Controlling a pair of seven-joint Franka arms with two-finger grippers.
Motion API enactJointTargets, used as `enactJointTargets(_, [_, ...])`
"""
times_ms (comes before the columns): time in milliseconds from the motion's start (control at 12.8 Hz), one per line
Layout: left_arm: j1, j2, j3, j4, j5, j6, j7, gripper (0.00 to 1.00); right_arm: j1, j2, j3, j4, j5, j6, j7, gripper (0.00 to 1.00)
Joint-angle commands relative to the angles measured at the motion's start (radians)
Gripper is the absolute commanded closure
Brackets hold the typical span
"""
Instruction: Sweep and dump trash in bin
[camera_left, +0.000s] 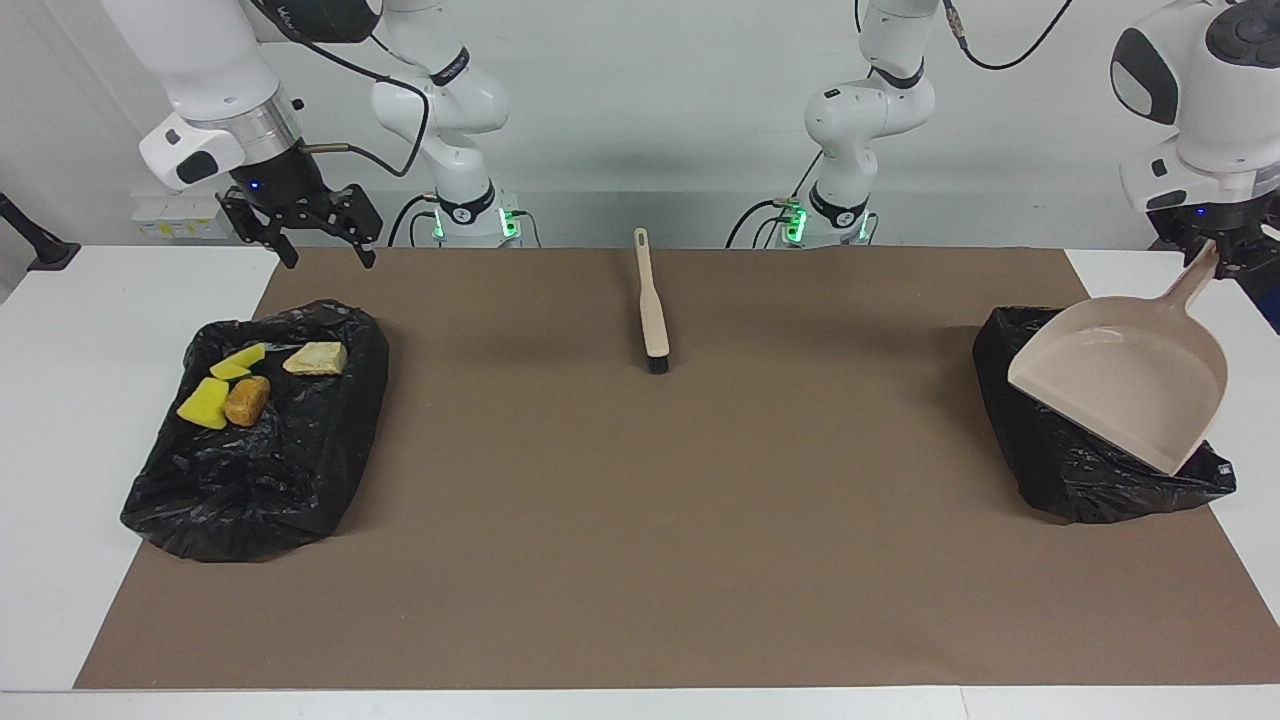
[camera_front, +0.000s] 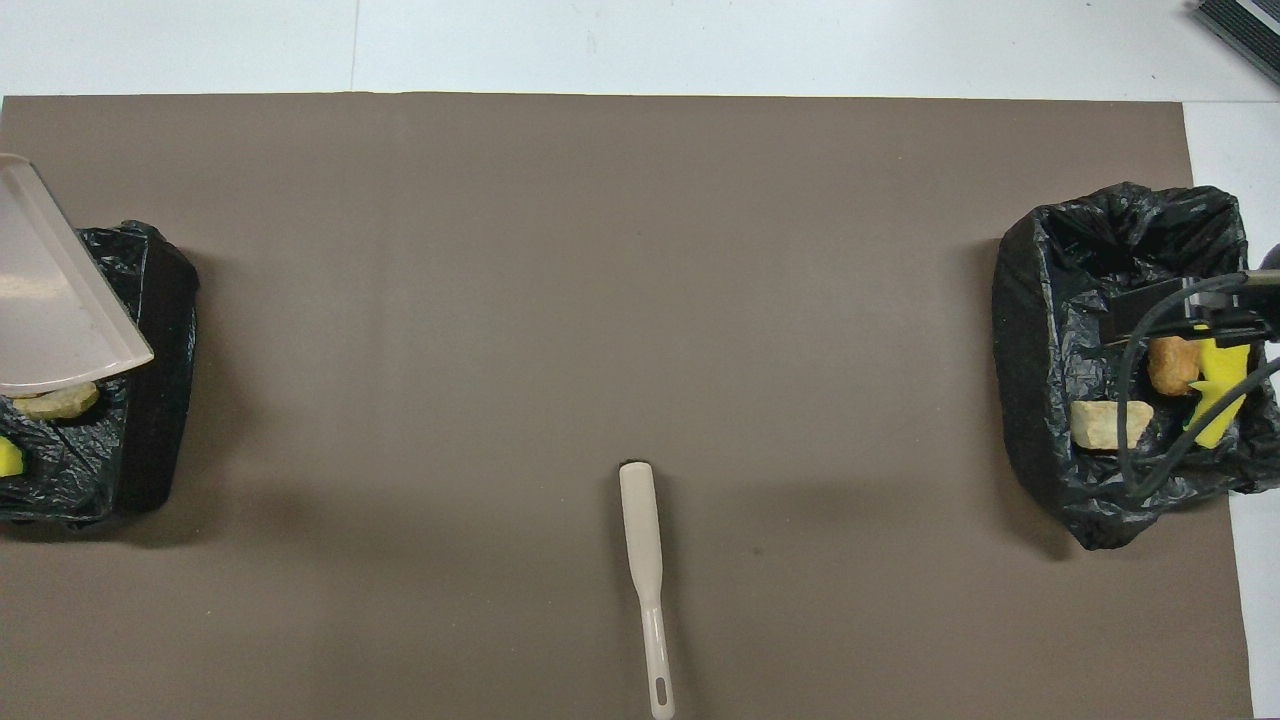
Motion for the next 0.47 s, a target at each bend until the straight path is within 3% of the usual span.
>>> enactJointTargets(0, [-0.013,-0.014,0.018,-0.053,-0.247,0.05,-0.174,1.0,-0.008,-0.016,0.005,-0.014,0.022,0.007,0.01,0.0])
enactJointTargets(391, [-0.018,-0.014,0.017,-0.054,-0.249,0.035,-0.191,1.0,-0.008,-0.016,0.005,-0.014,0.022,0.002,0.009,0.0])
